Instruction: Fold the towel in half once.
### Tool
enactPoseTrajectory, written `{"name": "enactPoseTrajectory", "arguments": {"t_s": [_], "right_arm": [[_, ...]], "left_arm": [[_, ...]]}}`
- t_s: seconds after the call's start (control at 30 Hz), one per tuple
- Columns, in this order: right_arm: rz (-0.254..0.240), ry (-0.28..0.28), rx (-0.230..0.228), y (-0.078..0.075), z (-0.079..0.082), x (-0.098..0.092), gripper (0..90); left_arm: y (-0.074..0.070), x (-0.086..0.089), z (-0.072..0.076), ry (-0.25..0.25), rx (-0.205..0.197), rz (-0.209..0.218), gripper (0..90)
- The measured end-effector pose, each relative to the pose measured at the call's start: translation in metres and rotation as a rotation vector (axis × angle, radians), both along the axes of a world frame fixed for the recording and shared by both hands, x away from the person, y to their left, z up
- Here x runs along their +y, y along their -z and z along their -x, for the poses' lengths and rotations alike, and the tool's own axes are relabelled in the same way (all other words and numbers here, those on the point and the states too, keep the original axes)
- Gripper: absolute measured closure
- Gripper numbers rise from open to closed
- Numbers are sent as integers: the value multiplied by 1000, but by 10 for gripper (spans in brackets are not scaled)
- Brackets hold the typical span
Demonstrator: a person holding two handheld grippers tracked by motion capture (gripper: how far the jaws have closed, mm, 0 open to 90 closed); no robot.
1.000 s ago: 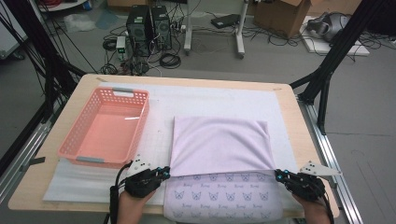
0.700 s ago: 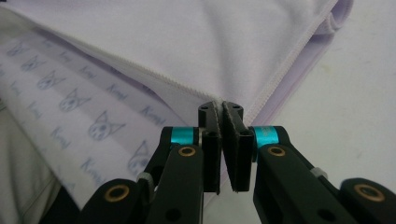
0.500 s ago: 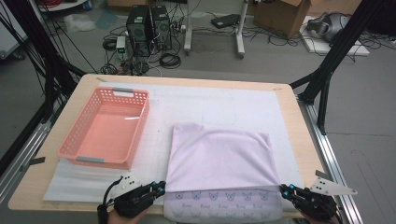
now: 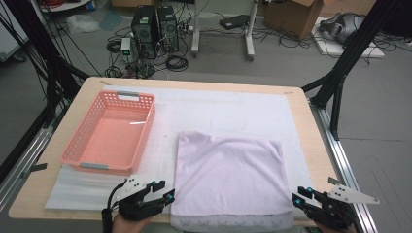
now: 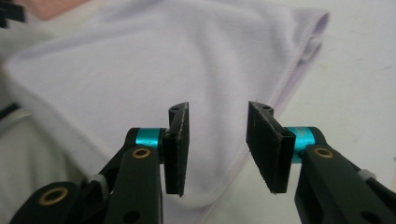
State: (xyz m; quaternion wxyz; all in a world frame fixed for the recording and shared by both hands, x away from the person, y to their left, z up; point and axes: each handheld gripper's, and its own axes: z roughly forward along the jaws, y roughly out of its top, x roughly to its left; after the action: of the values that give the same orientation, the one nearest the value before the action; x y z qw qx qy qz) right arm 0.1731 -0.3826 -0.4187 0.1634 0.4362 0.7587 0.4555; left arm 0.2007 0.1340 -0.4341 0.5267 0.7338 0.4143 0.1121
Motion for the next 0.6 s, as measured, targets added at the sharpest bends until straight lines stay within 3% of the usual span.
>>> {"name": "enactPoseTrajectory", "arguments": {"t_s": [0.13, 0.27, 0.33, 0.4, 0.5, 0.53, 0.6], "right_arm": [[74, 53, 10, 8, -24, 16, 556], [146, 78, 27, 16, -49, 32, 539], [186, 85, 33, 21, -59, 38, 578], [216, 79, 57, 25, -65, 42, 693], [223, 53, 52, 26, -64, 44, 864], [236, 50, 48, 25, -63, 44, 872], [230, 49, 40, 23, -60, 43, 876]], "left_arm": [[4, -16, -27, 26, 9, -21, 486], [10, -36, -50, 40, 34, -73, 465], [13, -44, -58, 42, 48, -103, 459], [15, -50, -61, 56, 64, -126, 478], [17, -60, -58, 58, 34, -208, 649], [17, -61, -56, 59, 32, -218, 797], [16, -61, -53, 52, 24, -219, 872]]}}
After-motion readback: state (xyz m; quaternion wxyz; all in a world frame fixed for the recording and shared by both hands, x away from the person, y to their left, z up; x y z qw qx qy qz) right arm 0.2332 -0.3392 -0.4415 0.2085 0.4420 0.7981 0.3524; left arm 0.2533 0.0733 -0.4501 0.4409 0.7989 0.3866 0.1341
